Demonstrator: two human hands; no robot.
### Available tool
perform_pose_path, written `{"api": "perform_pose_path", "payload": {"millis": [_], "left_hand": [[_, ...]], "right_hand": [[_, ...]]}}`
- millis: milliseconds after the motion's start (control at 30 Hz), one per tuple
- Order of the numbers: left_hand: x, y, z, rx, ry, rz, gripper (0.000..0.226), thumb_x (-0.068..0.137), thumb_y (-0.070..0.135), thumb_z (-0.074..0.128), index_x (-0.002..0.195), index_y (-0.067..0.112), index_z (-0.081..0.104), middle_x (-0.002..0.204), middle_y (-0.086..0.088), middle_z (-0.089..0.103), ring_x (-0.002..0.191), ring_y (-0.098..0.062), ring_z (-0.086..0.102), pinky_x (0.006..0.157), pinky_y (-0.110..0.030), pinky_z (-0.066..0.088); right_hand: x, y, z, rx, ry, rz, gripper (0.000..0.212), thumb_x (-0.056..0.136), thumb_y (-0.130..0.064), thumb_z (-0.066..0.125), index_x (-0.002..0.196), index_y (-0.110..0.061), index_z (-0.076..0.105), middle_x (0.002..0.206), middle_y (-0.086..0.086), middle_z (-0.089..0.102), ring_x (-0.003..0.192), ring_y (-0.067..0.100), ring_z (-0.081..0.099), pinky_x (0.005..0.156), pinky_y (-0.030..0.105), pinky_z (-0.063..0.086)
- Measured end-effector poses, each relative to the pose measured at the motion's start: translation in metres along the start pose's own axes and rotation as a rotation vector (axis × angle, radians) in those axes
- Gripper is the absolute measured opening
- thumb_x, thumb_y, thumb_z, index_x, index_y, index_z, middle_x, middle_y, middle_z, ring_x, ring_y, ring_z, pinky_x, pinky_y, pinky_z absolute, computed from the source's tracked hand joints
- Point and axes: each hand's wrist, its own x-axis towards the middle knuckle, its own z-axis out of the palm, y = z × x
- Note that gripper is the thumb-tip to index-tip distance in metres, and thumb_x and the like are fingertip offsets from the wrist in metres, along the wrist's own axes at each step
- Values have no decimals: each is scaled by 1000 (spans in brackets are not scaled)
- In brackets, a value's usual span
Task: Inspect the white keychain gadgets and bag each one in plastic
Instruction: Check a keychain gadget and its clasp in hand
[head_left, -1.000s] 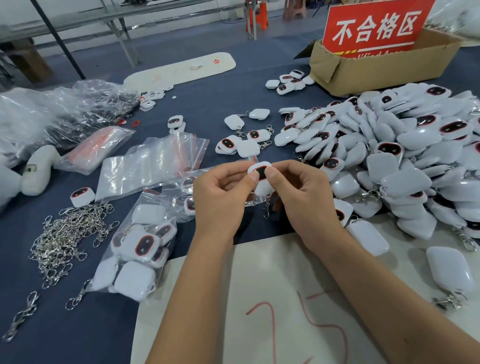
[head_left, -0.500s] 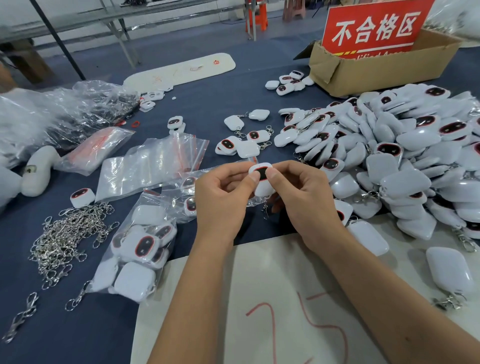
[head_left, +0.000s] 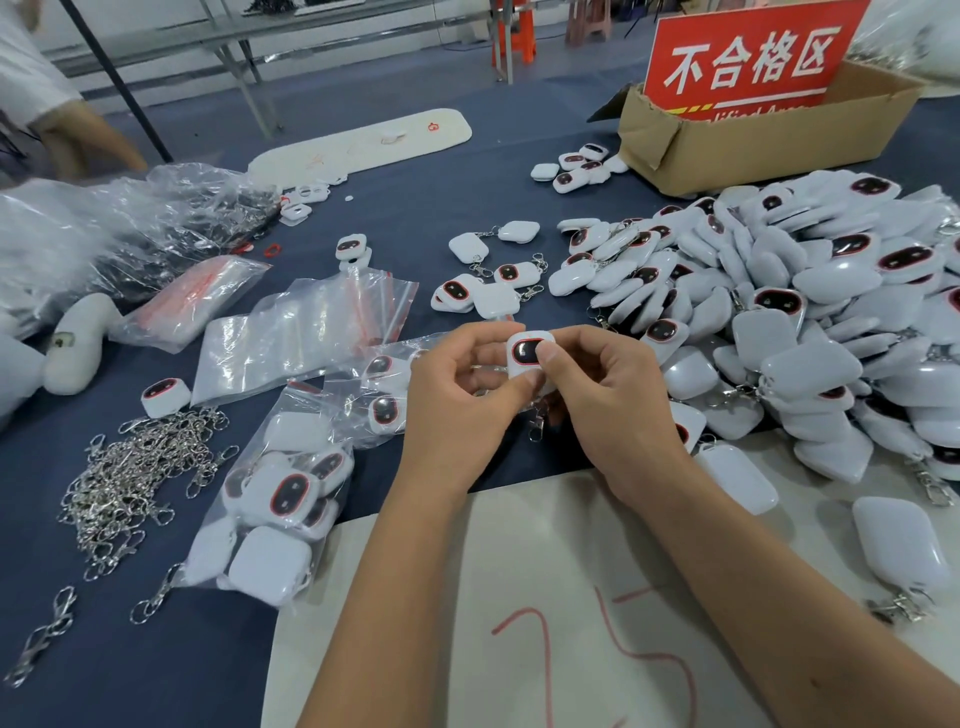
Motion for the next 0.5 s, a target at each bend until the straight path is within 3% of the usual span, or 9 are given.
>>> {"api": "perform_pose_path", "payload": {"millis": [200,333,500], "left_hand": [[0,-1,1,-27,4,-32,40,76,15,81,112,29,74,97,-7,76,83,-29,76,83,-52,63],[0,-1,0,-123,5,-43,41,82,-3,81,116,19,73,95,-12,78,83,-32,77,82,-48,64],[1,-1,-1,-218,-6,-76,34,82,-7,78,111,10,77,96,-16,79,87,-34,77,82,-44,63]], "right_hand": [[-3,-3,-1,146,-19,3,17,104,-13,62,97,-14,77,73,-4,74,56,4,62,52,15,49],[-3,-1,0,108,-17,-26,16,103,-16,64,98,-19,78,80,-3,76,63,9,65,59,22,51],[-4,-4,0,140,-48,-31,18,103,-13,63,96,-18,78,72,-1,74,52,11,59,51,20,48]]}}
